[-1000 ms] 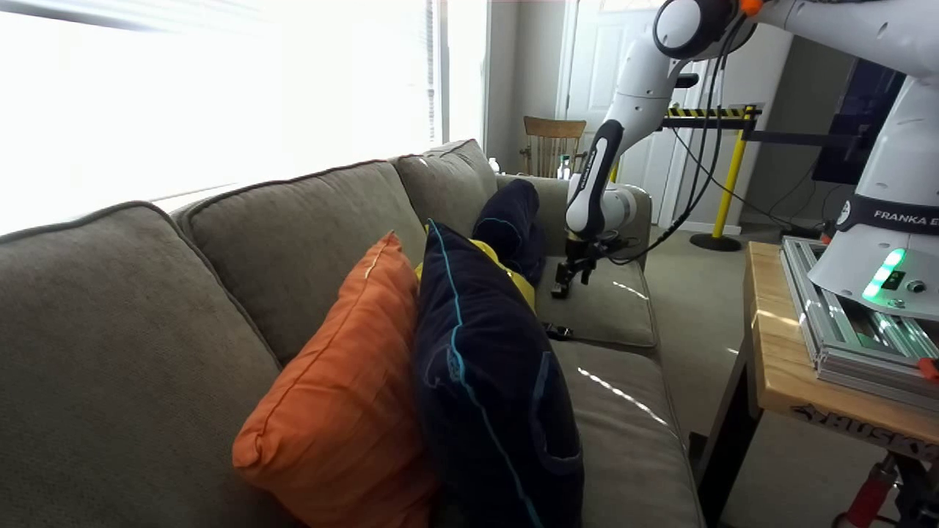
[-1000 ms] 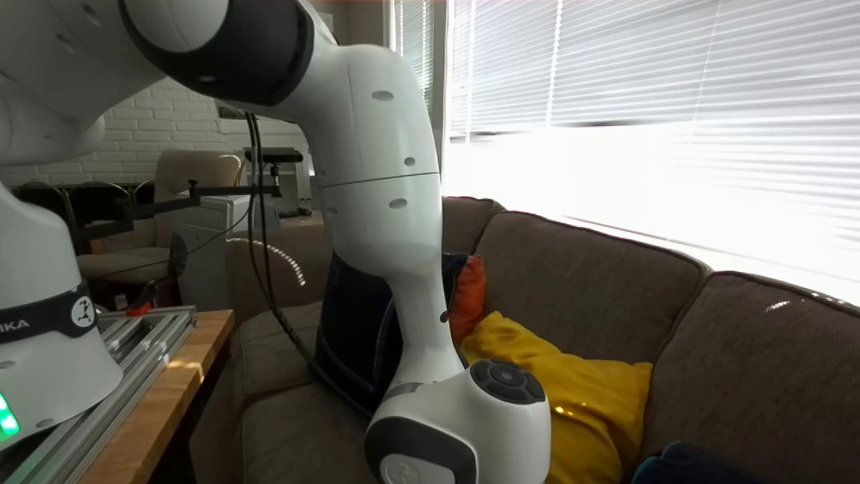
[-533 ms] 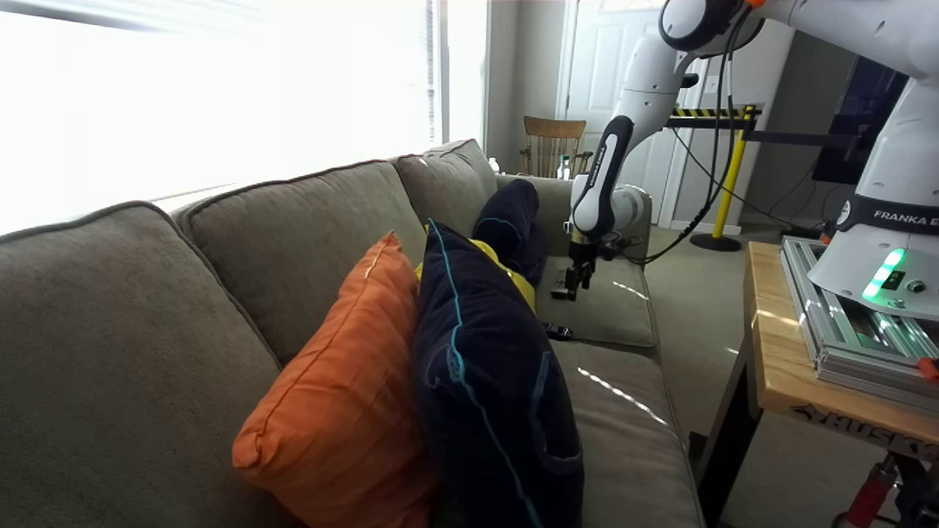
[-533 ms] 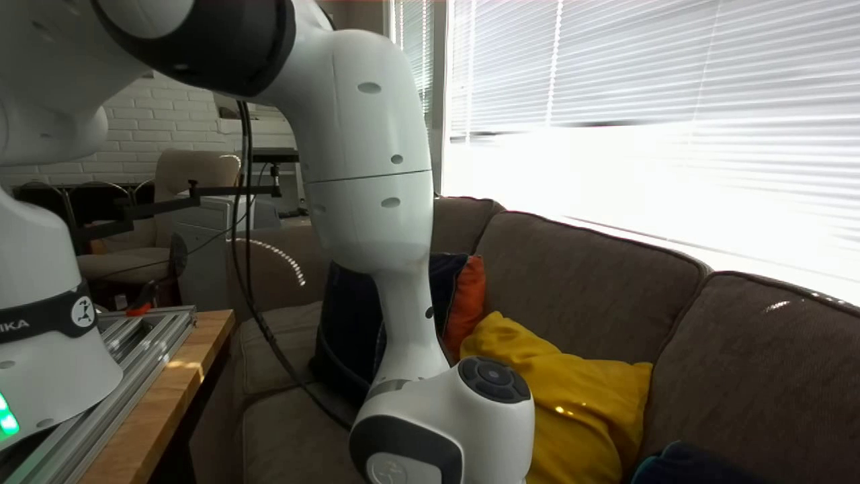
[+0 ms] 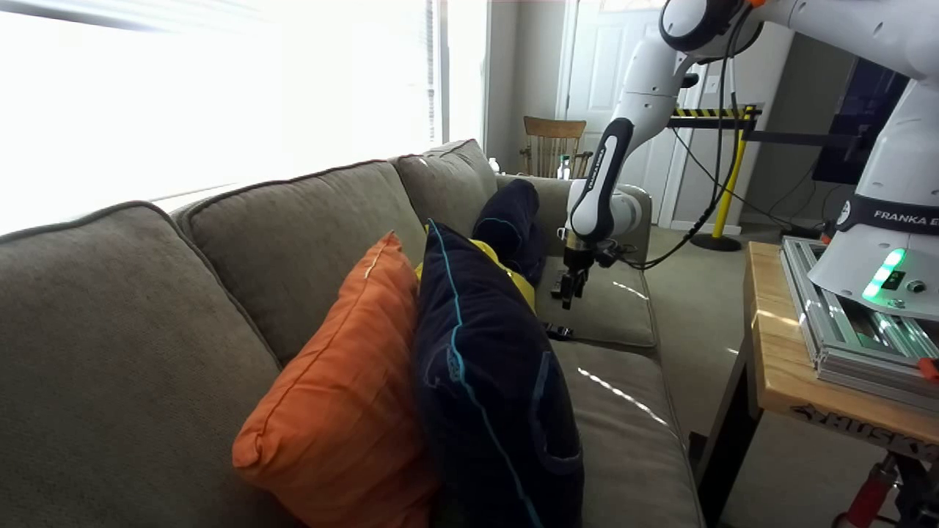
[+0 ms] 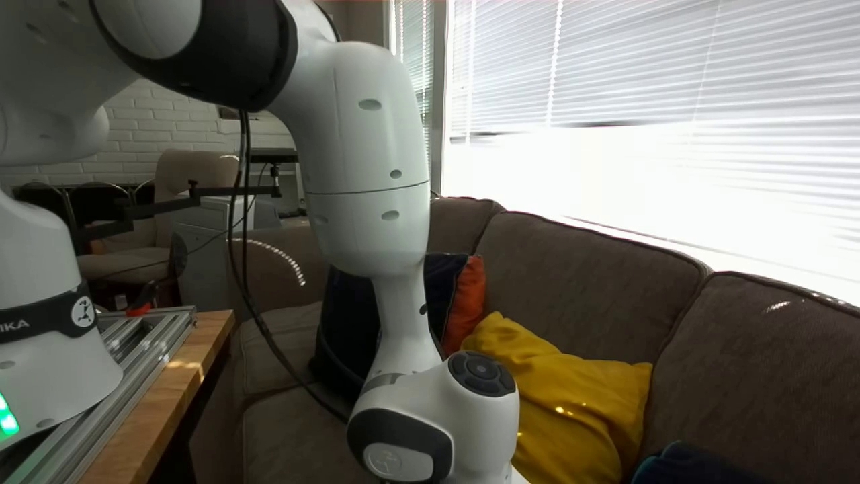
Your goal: Move the remote to the right
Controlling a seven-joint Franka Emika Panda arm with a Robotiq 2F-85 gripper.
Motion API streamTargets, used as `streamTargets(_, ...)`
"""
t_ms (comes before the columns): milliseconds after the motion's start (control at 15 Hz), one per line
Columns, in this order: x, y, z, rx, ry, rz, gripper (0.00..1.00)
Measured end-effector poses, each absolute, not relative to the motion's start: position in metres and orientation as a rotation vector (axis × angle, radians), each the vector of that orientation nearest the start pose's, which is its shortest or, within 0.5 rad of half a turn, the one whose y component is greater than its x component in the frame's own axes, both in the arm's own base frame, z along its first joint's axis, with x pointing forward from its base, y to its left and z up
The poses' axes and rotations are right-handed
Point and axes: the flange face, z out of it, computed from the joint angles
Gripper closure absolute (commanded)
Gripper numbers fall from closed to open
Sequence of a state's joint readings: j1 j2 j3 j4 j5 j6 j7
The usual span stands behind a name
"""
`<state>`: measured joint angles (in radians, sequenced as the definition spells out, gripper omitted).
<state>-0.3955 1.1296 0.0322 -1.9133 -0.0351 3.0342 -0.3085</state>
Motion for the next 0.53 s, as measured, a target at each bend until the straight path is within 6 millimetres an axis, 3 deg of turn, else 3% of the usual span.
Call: streamTargets(533,0.485,-0.162,-0.115,-3.069,0.063,-0.056,0.0)
